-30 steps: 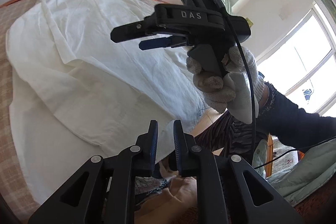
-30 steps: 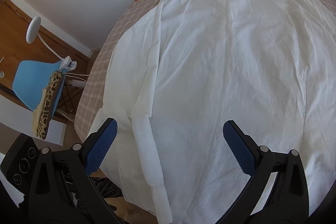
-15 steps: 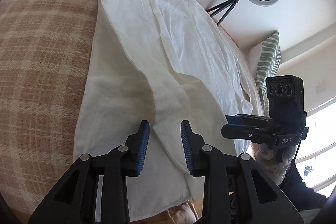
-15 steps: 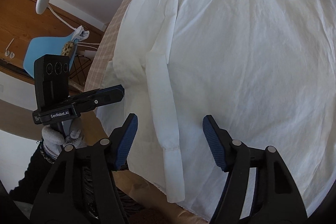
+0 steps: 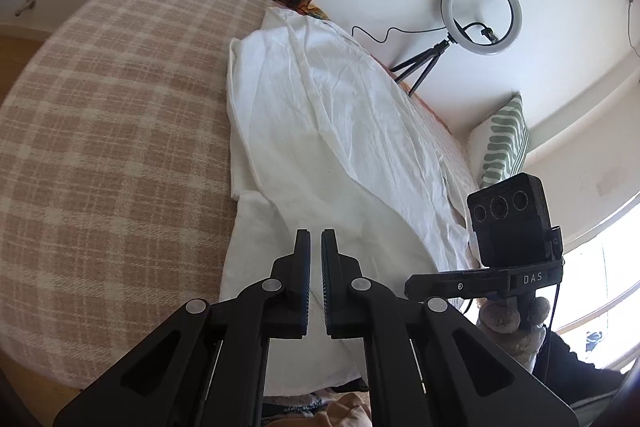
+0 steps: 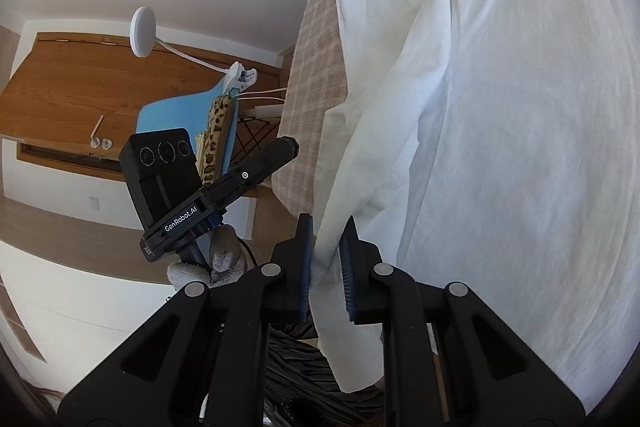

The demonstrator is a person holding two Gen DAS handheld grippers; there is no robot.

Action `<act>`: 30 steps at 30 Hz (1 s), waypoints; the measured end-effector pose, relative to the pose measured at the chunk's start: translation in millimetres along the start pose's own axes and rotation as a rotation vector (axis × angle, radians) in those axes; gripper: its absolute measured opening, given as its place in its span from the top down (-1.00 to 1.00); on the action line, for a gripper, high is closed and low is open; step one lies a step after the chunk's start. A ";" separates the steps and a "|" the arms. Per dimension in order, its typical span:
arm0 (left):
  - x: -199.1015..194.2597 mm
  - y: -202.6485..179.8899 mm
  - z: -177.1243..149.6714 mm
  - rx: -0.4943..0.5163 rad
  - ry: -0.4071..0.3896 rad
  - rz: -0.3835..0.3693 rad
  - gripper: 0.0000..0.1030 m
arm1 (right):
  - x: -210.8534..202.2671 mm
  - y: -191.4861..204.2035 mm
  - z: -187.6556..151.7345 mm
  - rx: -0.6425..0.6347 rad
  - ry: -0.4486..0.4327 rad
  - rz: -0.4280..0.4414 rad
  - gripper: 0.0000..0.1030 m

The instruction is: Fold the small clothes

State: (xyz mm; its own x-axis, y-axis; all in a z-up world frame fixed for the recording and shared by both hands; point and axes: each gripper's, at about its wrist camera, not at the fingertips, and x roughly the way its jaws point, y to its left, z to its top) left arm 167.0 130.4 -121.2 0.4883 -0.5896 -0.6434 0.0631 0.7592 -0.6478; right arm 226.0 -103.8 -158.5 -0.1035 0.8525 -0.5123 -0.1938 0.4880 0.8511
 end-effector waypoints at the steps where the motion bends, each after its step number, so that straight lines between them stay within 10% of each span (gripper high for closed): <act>1: 5.6 1.9 -3.0 -0.011 0.026 -0.005 0.88 | -1.8 -3.6 0.5 0.020 -0.003 -0.001 0.71; 4: 24.7 1.2 -9.8 -0.033 0.081 -0.010 0.73 | -16.5 -23.2 2.6 0.073 -0.024 -0.028 0.71; 6: 38.3 -0.6 -11.6 -0.040 0.111 0.018 0.22 | -23.3 -30.6 3.2 0.082 -0.034 -0.060 0.70; 10: 47.8 -12.6 -9.1 0.001 0.104 0.009 0.21 | -30.7 -39.9 1.3 0.072 -0.036 -0.167 0.54; 12: 51.8 -14.5 -9.0 0.006 0.099 0.010 0.35 | -35.1 -37.8 -0.9 0.039 -0.043 -0.190 0.10; 14: 57.5 -14.4 -9.5 -0.001 0.127 -0.008 1.00 | -36.2 -33.1 -2.6 0.011 -0.039 -0.212 0.09; 17: 48.5 -18.3 -8.9 0.024 0.103 -0.010 1.00 | -32.1 -28.2 -5.7 -0.030 -0.014 -0.193 0.12; 20: 32.1 -21.2 -5.1 0.033 0.063 -0.023 1.00 | -18.4 -29.4 -6.7 0.004 0.033 -0.097 0.72; 25: -1.6 -14.5 2.0 0.029 -0.024 0.008 1.00 | -4.1 -26.6 -9.5 0.085 0.041 0.076 0.78; 30: -10.4 -0.7 2.2 0.026 -0.020 0.094 1.00 | 11.3 -18.6 -13.7 0.001 0.089 -0.101 0.78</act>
State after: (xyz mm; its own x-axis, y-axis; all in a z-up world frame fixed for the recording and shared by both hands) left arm 163.8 136.6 -113.1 0.5102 -0.5097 -0.6928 0.0381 0.8181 -0.5739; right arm 215.0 -105.8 -181.7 -0.1699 0.7793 -0.6032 -0.2061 0.5704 0.7951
